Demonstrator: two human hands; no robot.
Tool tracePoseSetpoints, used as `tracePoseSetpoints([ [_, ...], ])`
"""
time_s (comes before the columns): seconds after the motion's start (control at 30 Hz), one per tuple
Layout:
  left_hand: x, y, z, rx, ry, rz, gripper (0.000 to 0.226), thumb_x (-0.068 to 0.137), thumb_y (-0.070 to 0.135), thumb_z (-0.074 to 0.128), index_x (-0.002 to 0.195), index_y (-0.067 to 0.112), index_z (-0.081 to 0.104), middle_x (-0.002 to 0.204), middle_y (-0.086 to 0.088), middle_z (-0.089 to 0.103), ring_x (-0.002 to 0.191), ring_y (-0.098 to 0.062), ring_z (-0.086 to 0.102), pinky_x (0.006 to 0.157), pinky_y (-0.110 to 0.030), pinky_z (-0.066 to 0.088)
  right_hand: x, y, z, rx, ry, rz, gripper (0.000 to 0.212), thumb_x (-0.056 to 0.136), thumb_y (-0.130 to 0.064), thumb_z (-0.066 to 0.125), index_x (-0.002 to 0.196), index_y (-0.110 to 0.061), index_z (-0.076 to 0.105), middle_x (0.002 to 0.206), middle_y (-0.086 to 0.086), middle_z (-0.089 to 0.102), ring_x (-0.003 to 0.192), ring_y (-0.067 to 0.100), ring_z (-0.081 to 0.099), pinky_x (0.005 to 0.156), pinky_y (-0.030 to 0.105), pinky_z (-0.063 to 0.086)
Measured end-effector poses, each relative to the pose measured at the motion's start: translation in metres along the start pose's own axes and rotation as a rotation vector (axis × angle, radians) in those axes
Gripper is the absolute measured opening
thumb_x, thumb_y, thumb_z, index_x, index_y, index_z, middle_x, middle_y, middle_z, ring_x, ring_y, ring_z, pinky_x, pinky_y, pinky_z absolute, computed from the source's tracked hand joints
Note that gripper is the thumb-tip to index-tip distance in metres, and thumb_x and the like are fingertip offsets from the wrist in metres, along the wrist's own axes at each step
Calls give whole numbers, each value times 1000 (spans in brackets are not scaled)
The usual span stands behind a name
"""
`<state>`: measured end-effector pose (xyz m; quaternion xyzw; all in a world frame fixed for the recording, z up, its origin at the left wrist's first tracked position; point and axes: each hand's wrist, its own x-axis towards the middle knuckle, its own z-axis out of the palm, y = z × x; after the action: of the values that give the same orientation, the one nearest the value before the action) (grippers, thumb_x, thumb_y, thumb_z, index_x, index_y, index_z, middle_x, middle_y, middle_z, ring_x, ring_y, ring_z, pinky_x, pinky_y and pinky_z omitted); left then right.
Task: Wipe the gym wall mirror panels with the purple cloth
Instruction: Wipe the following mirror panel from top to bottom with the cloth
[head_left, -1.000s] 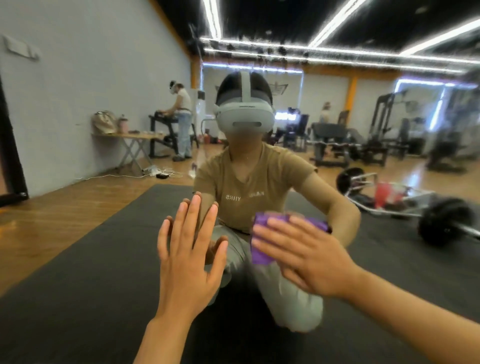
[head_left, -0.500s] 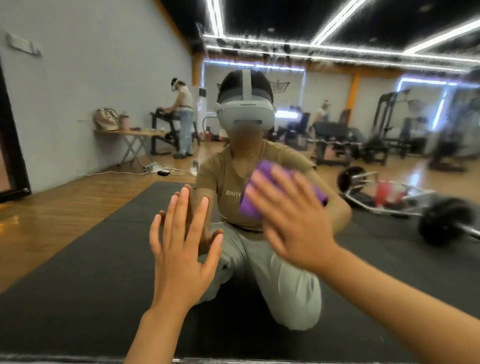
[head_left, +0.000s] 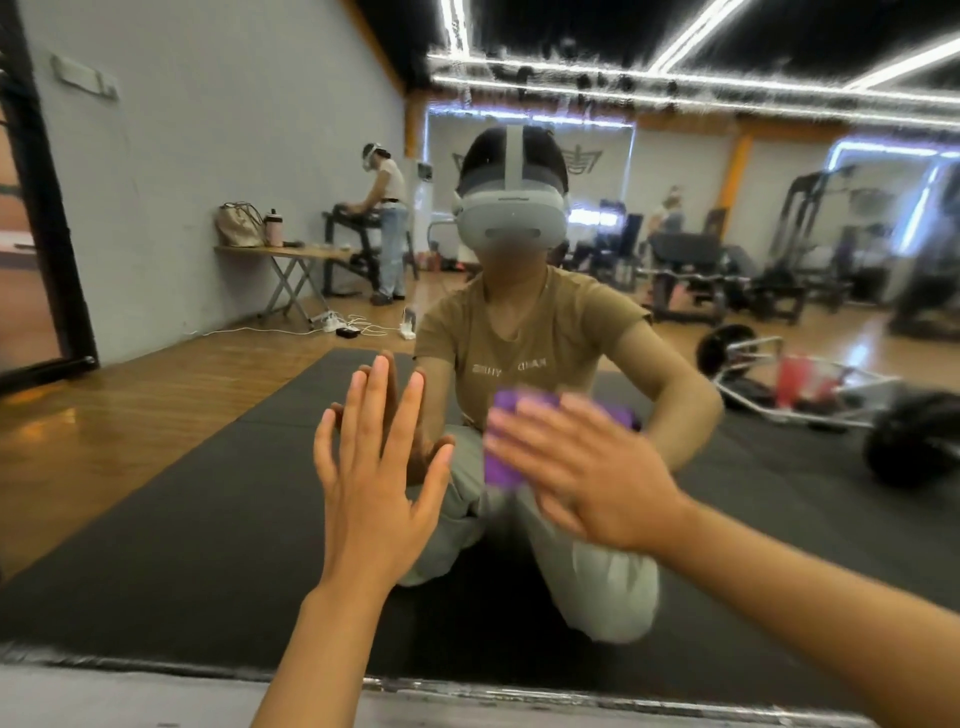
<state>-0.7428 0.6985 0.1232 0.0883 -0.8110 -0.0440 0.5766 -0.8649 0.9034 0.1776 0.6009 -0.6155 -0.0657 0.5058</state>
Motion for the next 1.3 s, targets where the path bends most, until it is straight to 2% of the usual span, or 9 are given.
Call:
tracePoseSetpoints([
  [0.17,1,-3,-2,2,2,3,67,100,46,43,158,19,27,169,0,2,156,-19,5,123,-43,3,80,71,-55,-51,309,360,52,103,-26,47,153,-10,42,160,14,36,151,32,28,125,47,18],
  [0.3,2,-6,-4,4,-4,0,68,99,46,43,159,19,27,169,1,1,156,-17,4,124,-40,0,83,54,-46,-71,366,456,53,103,-24,49,153,-10,42,160,14,35,151,34,27,125,49,16],
  [0.6,0,-9,-8,-13,16,-87,68,99,48,45,159,25,23,169,-5,3,156,-21,3,124,-40,-1,-62,-89,53,-156,-311,-237,99,80,-48,66,161,-21,15,169,3,-1,156,23,-3,125,44,-12],
  [0.67,1,-7,-8,-21,13,-92,67,99,47,44,159,25,23,169,-6,4,156,-22,3,124,-41,-1,-67,-91,55,-165,-320,-290,97,83,-50,61,162,-20,13,169,4,-6,156,23,-8,125,43,-12],
  [0.77,1,-9,-8,-23,10,-99,67,100,47,43,159,24,23,169,-6,5,156,-22,3,124,-40,-1,-38,-65,40,-108,-239,-298,79,89,-45,55,159,-23,26,168,-2,13,157,19,2,126,40,-10],
  [1.0,-1,-22,-17,-51,-7,-216,68,100,52,38,160,29,17,168,5,-7,156,-18,-4,122,-34,-8,100,50,-43,-31,277,269,53,103,-27,46,154,-13,39,161,12,33,151,31,28,124,48,17],
  [1.1,-1,-32,-25,-51,-31,-259,66,101,51,35,161,30,15,169,5,-7,156,-17,-6,121,-32,-10,117,49,-47,-40,380,454,52,104,-24,48,154,-11,40,161,12,34,151,32,26,125,47,15],
  [1.17,-2,-37,-28,-44,-40,-250,66,101,50,35,161,31,14,170,4,-5,156,-16,-6,121,-31,-11,107,24,-32,-40,354,439,55,103,-25,48,155,-11,39,162,12,32,152,33,23,126,47,12],
  [1.3,-3,-43,-29,-65,-81,-216,68,102,48,36,160,38,3,169,8,-12,155,-15,-11,121,-27,-16,46,-46,18,-72,13,22,74,90,-32,52,159,-19,30,166,6,20,156,28,11,126,48,1],
])
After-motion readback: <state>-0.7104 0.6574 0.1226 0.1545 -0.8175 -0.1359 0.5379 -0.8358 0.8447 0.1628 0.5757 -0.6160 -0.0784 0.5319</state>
